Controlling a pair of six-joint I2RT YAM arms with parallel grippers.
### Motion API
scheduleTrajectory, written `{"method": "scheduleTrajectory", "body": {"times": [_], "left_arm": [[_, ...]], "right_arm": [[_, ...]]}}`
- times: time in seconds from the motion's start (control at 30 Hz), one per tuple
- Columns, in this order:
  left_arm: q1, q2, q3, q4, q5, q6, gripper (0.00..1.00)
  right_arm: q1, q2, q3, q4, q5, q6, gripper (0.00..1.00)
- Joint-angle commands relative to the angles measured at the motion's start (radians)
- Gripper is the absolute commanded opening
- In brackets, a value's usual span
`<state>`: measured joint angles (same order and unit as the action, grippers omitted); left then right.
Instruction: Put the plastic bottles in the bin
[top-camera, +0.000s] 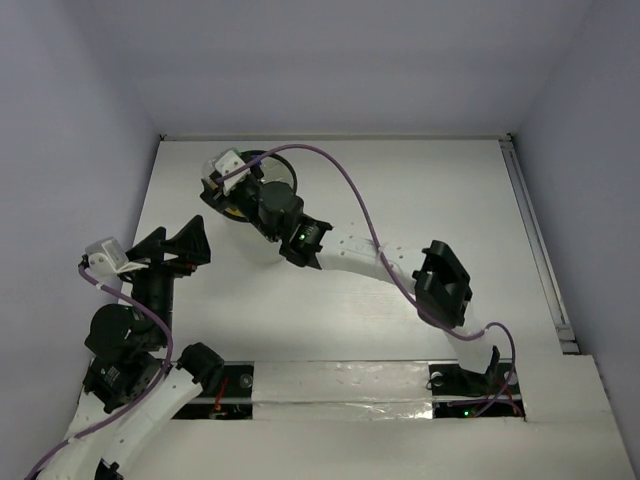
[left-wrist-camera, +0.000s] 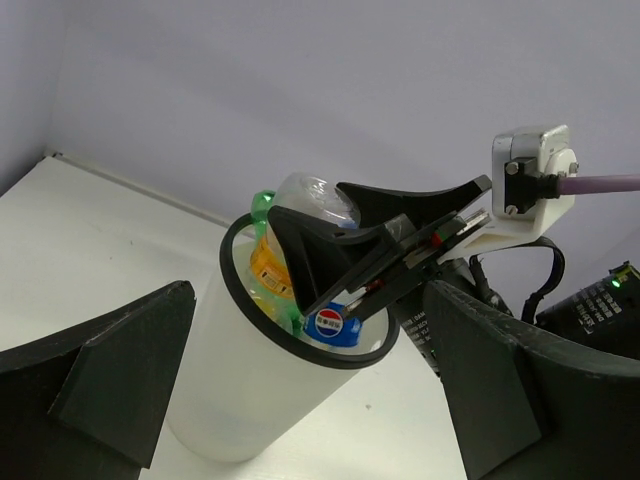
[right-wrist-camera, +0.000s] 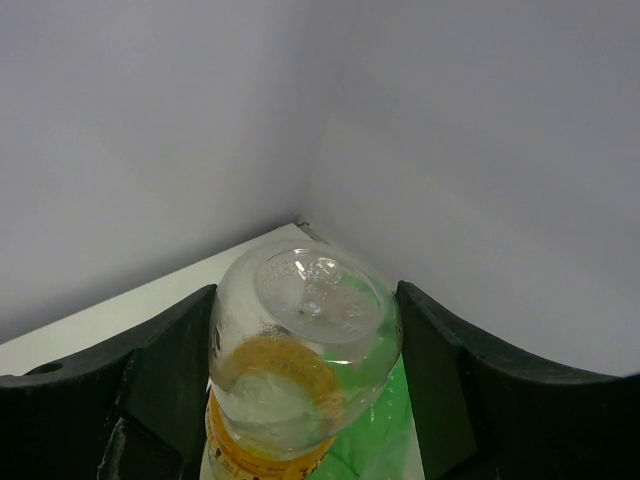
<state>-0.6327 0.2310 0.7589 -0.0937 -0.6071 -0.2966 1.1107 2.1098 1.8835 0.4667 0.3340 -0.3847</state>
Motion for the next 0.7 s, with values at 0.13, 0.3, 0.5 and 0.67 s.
{"method": "scheduleTrajectory", "body": {"times": [0.13,0.3,0.5,0.67], "left_arm": [[0.005,-0.022,-0.007,0.052,-0.008,0.011,0.98],[0.005,-0.016,-0.006,0.049,-0.01,0.011,0.98],[0.005,-0.013,-0.004,0.049,-0.013,0.011,0.98],[0.005,-0.005,-0.003,0.046,-0.008,0.01,0.98]], "right_arm": [[0.032,-0.008,-0.095,0.059,0.013,0.089,0.51],[0.032,-0.022,-0.09,0.033,0.066,0.13,0.67],[0.032,-0.05,-0.078,0.027,0.178,0.147,0.7],[0.023,-0.03,-0.017,-0.045,0.258,0.185,0.63]]}}
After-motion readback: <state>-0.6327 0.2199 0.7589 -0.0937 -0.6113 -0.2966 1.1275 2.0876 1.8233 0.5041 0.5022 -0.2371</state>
